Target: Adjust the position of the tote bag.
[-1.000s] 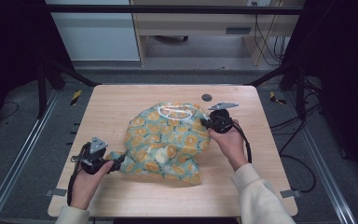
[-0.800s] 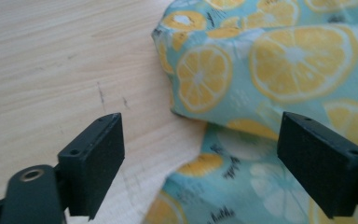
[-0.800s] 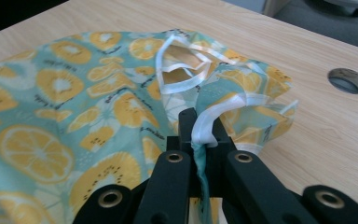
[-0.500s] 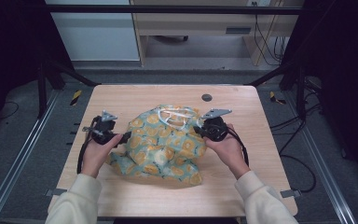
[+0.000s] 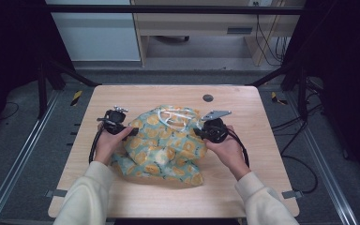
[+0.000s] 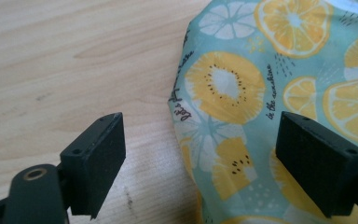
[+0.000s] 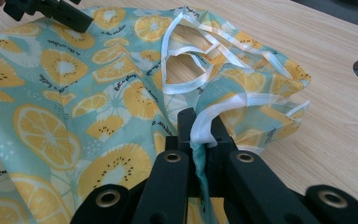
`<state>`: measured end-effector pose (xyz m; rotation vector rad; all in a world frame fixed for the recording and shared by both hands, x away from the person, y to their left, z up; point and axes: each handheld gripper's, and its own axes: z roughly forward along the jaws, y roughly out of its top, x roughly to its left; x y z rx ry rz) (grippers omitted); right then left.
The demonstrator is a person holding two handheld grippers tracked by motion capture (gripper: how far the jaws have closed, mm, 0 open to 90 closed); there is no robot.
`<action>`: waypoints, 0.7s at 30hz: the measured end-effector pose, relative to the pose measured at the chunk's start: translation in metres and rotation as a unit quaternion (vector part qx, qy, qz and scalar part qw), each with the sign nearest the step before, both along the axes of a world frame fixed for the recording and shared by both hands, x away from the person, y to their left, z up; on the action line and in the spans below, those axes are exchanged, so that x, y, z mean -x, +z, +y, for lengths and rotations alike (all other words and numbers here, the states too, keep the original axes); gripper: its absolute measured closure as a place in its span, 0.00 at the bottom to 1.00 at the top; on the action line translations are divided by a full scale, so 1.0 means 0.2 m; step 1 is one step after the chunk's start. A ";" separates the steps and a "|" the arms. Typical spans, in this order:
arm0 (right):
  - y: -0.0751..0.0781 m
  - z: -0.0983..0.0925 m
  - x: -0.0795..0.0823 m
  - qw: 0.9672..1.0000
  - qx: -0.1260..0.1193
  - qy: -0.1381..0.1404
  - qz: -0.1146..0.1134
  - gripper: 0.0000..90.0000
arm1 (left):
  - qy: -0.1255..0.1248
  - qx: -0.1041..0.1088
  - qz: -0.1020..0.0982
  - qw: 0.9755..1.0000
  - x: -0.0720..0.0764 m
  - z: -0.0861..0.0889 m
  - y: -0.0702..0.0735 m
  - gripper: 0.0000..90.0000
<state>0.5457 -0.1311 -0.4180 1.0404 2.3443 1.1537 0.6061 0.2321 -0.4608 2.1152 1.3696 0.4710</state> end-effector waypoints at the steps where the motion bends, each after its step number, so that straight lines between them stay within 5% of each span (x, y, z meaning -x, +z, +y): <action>1: 0.00 0.00 0.00 1.000 -0.001 -0.001 0.000 0.98 | -0.007 0.002 0.002 1.000 0.01 0.00 -0.01 0.19; 8: -0.01 -0.04 -0.02 1.000 -0.015 -0.016 0.006 0.98 | -0.026 0.006 0.020 0.999 0.03 -0.04 -0.06 0.35; 9: -0.01 -0.04 -0.03 1.000 -0.018 -0.020 0.007 0.98 | -0.025 0.004 0.017 1.000 0.04 -0.05 -0.07 0.48; 15: 0.00 -0.06 -0.04 1.000 -0.018 -0.023 0.008 0.98 | -0.035 0.000 0.019 0.999 0.05 -0.05 -0.07 0.83; 21: 0.01 -0.08 -0.04 0.999 -0.020 -0.030 0.005 0.98 | -0.048 -0.001 0.001 0.999 0.08 -0.04 -0.06 1.00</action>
